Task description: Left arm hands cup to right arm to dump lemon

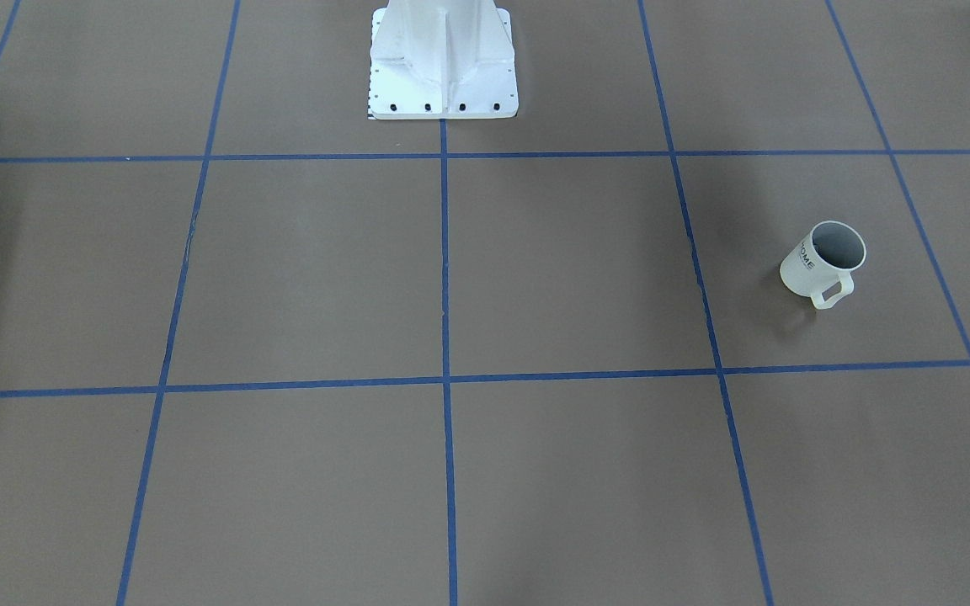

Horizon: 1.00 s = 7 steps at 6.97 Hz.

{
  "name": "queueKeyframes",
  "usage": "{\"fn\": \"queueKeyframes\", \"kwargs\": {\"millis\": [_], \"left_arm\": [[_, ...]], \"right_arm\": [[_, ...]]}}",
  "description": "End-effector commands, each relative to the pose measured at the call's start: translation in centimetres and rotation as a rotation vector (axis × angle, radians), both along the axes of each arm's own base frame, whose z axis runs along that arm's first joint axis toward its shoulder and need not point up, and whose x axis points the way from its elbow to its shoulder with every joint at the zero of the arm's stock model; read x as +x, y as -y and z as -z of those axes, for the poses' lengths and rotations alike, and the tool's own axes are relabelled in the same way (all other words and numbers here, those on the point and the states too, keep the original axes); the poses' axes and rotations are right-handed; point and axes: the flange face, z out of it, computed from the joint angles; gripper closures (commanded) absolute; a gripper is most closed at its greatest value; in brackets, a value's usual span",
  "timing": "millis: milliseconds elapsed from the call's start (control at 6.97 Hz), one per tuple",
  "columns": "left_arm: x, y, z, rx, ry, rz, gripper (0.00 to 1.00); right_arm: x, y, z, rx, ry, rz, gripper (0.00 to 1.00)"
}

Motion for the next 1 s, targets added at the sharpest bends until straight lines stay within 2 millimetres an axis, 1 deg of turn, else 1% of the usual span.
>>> {"fn": "queueKeyframes", "kwargs": {"millis": [0,143,287,430,574,717,860], "left_arm": [[1.5,-0.1,0.5,-0.099,-0.024,0.085,0.00],[5.5,-0.1,1.4,-0.036,-0.047,0.012,0.00],[8.6,-0.4,1.8,-0.003,-0.058,-0.015,0.00],[10.4,-1.1,2.0,0.002,-0.076,-0.009,0.00],[12.8,-2.4,1.6,-0.030,-0.094,-0.001,0.00],[14.3,-4.6,0.5,-0.011,-0.096,-0.025,0.00],[15.8,-6.5,-1.2,0.021,-0.051,-0.044,0.00]], "right_arm": [[0.1,-1.5,1.5,0.032,0.009,-0.001,0.00],[0.2,-4.2,1.2,0.027,0.002,0.000,0.00],[0.2,-4.6,1.1,0.018,0.002,-0.006,0.00],[0.2,-4.5,1.0,0.018,0.001,-0.004,0.00],[0.1,-4.5,0.9,0.016,0.003,-0.003,0.00],[-0.3,-4.4,0.6,0.007,0.003,0.005,0.00],[-0.5,-4.4,0.7,0.009,0.006,0.010,0.00]]}}
